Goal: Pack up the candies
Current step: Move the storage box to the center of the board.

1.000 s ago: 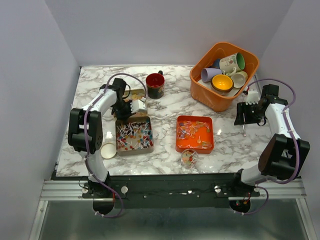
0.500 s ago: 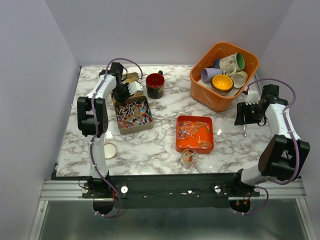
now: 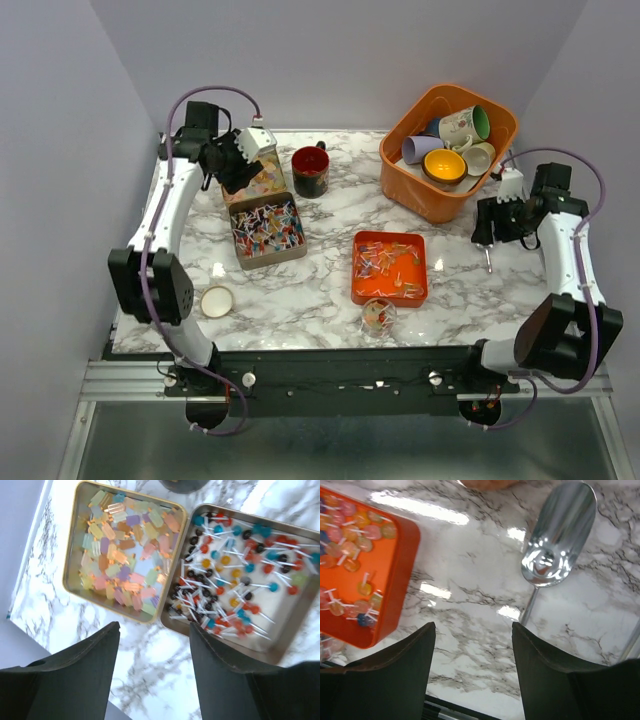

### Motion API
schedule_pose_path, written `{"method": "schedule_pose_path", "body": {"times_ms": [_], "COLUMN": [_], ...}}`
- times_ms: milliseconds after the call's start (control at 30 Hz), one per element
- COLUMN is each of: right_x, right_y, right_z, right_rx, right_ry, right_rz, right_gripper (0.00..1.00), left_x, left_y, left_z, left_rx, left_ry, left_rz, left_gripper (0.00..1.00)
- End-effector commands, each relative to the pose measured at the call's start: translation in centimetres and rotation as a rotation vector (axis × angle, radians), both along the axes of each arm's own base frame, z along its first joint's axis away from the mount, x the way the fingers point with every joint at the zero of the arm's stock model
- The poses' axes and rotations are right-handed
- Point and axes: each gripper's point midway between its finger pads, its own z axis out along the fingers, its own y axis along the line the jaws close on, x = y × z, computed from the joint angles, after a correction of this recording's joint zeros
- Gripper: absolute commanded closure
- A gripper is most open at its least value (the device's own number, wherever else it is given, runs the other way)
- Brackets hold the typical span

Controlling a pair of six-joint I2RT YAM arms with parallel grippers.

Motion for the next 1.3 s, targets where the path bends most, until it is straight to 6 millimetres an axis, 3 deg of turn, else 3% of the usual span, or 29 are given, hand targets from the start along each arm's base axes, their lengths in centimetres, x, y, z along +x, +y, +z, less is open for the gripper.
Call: {"method": "schedule_pose_path", "body": {"times_ms": [0,67,100,133,167,200,300,400,467,533,600,733,1067,1267], "right_x": [-1.2,-2.1,-2.6,-3.1,-3.5,-4.0,-3.8,-2.1,-0.8,0.6,1.6,2.5,4.3,6.7], "right_y": [6.4,9.2,10.4,12.3,13.7,15.4,17.6,19.2,19.8,21.2,21.8,23.5,22.6,22.6], "right_z": [5.7,5.5,5.4,5.4,5.1,4.8,2.9,1.5,0.0,-0.1,-1.2,-2.8,-5.7,-6.0], "right_rx": [0.109,0.08,0.07,0.081,0.104,0.129,0.093,0.06,0.042,0.022,-0.031,-0.115,-0.233,-0.308], "right_ry": [-0.211,-0.248,-0.254,-0.264,-0.255,-0.244,-0.198,-0.178,-0.15,-0.202,-0.23,-0.234,-0.198,-0.238], "right_rz": [0.284,0.436,0.494,0.567,0.615,0.669,0.765,0.84,0.862,0.922,0.951,1.045,1.057,1.074], "right_gripper": [0.32,0.56,0.64,0.74,0.76,0.78,0.79,0.8,0.83,0.85,0.85,0.87,0.87,0.87], "left_x": [-7.5,-9.9,-11.8,-12.7,-13.5,-15.6,-18.9,-21.1,-21.6,-21.8,-21.1,-20.4,-19.8,-20.1], "left_y": [0.6,2.2,3.2,4.6,5.6,7.1,9.5,11.8,12.5,12.9,13.1,12.6,11.8,11.0], "left_z": [-2.8,-3.2,-5.3,-6.0,-6.1,-7.4,-9.2,-11.0,-12.0,-13.5,-14.8,-15.9,-18.6,-19.0], "left_rx": [-0.068,-0.027,-0.002,0.018,0.055,0.063,0.118,0.15,0.157,0.175,0.182,0.144,0.101,0.07], "left_ry": [0.166,0.156,0.213,0.227,0.221,0.296,0.412,0.524,0.553,0.549,0.49,0.449,0.442,0.463], "left_rz": [0.08,0.086,0.099,0.126,0.106,0.129,0.116,0.131,0.14,0.152,0.182,0.231,0.302,0.318], "left_gripper": [0.3,0.3,0.3,0.3,0.3,0.3,0.3,0.33,0.35,0.37,0.39,0.44,0.49,0.5]}}
